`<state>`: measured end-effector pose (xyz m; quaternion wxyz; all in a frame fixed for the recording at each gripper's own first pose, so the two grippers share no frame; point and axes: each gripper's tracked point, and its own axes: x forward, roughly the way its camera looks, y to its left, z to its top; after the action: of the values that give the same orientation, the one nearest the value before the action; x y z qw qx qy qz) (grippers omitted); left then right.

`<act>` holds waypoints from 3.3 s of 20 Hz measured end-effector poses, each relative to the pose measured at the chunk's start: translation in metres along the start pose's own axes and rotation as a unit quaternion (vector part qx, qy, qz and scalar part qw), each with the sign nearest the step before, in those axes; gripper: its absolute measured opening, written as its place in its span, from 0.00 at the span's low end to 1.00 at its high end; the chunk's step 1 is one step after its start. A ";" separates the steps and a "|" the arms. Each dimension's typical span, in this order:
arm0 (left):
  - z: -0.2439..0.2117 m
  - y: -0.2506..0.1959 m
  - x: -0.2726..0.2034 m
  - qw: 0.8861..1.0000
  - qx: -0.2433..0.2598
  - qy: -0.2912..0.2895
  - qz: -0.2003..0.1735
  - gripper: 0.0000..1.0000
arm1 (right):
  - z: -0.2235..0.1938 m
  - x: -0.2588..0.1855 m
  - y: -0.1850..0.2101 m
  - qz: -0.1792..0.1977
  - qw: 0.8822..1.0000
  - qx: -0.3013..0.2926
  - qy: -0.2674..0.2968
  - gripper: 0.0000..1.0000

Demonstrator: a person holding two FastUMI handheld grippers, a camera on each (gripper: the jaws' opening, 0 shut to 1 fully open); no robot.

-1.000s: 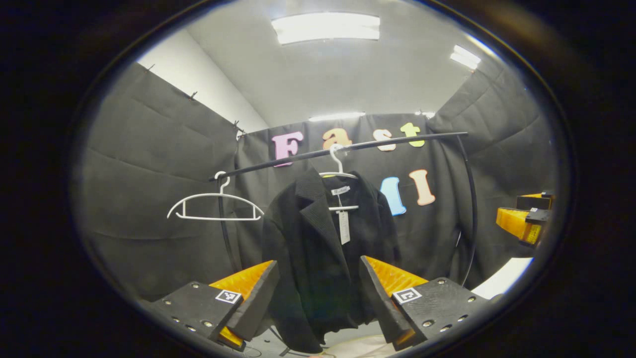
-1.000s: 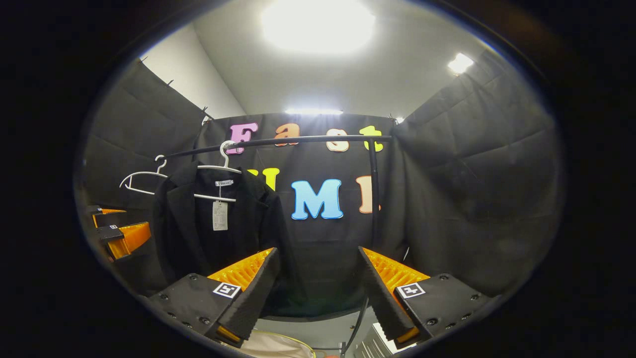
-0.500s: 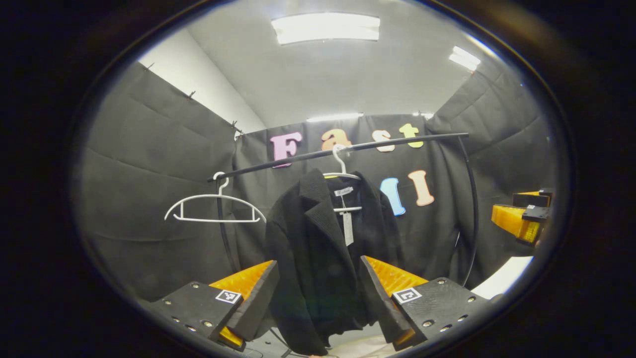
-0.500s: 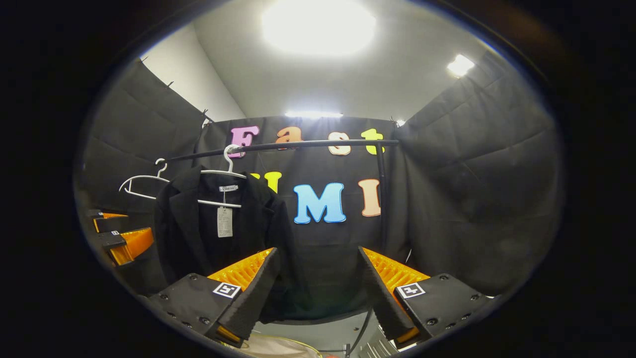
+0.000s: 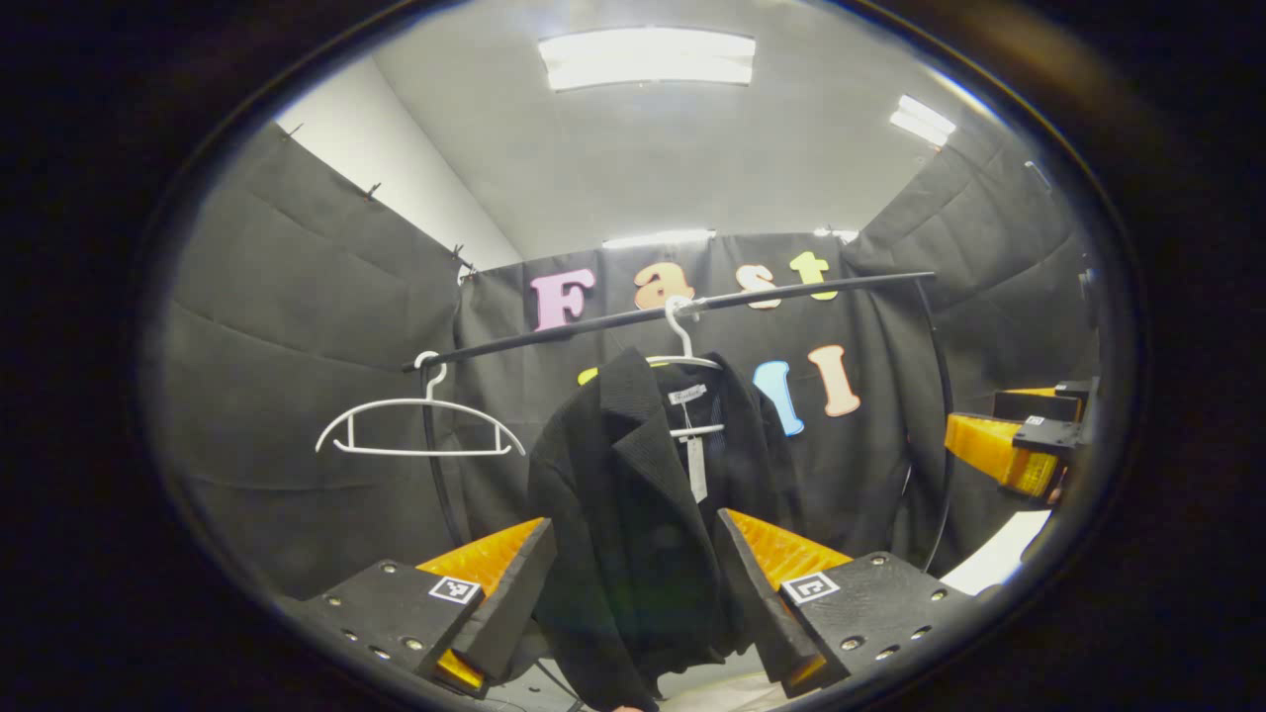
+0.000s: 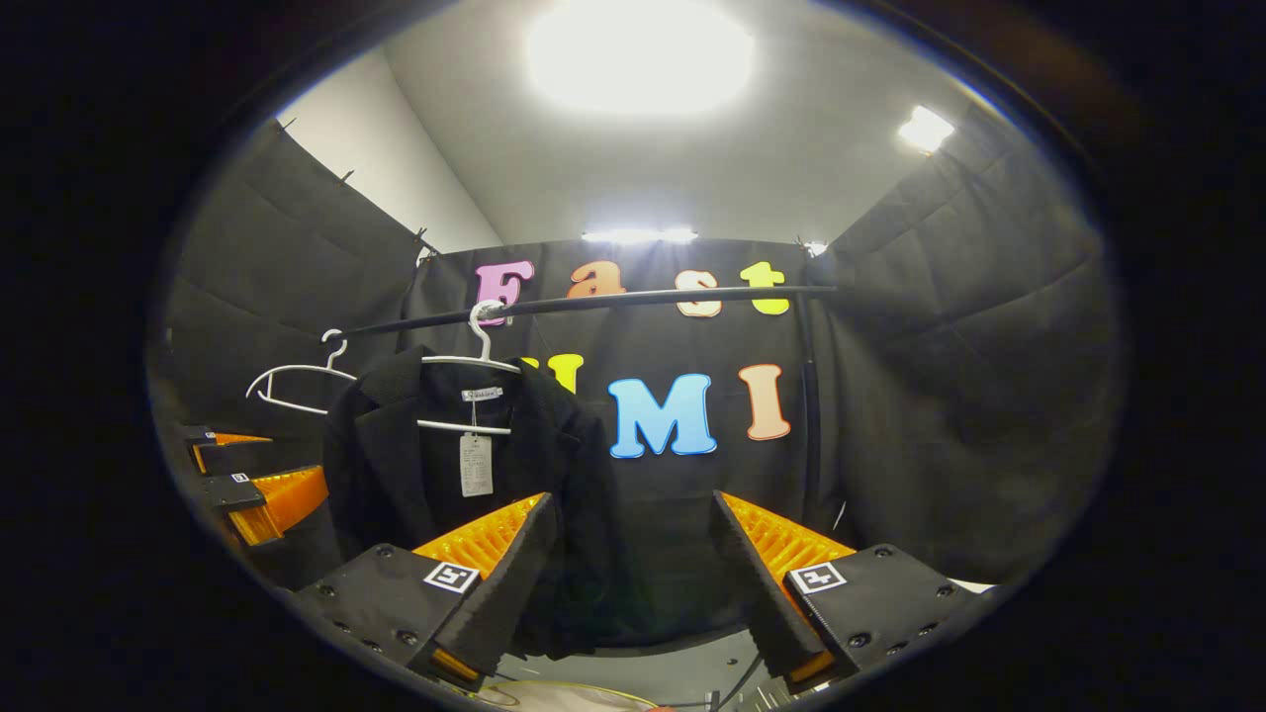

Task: Grasp the clothes on the hanger with both hands and then place them into the laundry hamper below.

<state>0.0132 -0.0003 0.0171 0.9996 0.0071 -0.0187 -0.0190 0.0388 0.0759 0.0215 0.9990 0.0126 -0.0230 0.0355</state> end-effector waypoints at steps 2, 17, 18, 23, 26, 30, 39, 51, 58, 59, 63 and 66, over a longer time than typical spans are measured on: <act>0.004 0.002 0.010 1.000 0.000 -0.002 0.007 0.94 | 0.001 0.011 0.010 0.019 1.000 0.005 0.000 0.98; 0.015 -0.018 0.083 0.997 0.020 0.004 0.072 0.93 | -0.012 0.112 0.049 0.135 0.989 0.048 0.022 0.98; 0.013 -0.018 0.088 0.997 0.021 0.006 0.076 0.94 | -0.012 0.119 0.051 0.141 0.989 0.050 0.021 0.98; 0.007 -0.016 0.116 0.995 0.026 0.014 0.095 0.94 | -0.012 0.150 0.064 0.166 0.984 0.056 0.018 0.97; 0.001 -0.016 0.131 0.994 0.029 0.021 0.103 0.93 | -0.013 0.167 0.073 0.180 0.982 0.061 0.018 0.97; -0.007 -0.013 0.148 0.992 0.029 0.031 0.116 0.94 | -0.018 0.188 0.084 0.199 0.978 0.063 0.022 0.97; -0.018 -0.003 0.174 0.987 0.043 0.041 0.151 0.95 | -0.036 0.225 0.112 0.228 0.970 0.071 0.041 0.96; -0.023 0.006 0.187 0.980 0.046 0.041 0.187 0.95 | -0.051 0.255 0.124 0.205 0.973 0.086 0.071 0.97; -0.036 0.016 0.189 0.977 0.046 0.062 0.199 0.66 | -0.061 0.264 0.112 0.186 0.973 0.095 0.098 0.27; -0.037 0.016 0.189 0.977 0.047 0.067 0.197 0.65 | -0.059 0.265 0.109 0.185 0.973 0.095 0.096 0.15; -0.034 0.017 0.187 0.979 0.038 0.069 0.188 0.35 | -0.049 0.259 0.097 0.175 0.979 0.065 0.077 0.01; -0.033 0.020 0.183 0.979 0.041 0.065 0.186 0.05 | -0.035 0.260 0.084 0.158 0.985 0.040 0.049 0.01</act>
<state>0.1980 0.0130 -0.0089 0.9835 0.0460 0.0449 0.1689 0.2937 0.1790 0.0006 0.9795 0.0465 0.0258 0.1941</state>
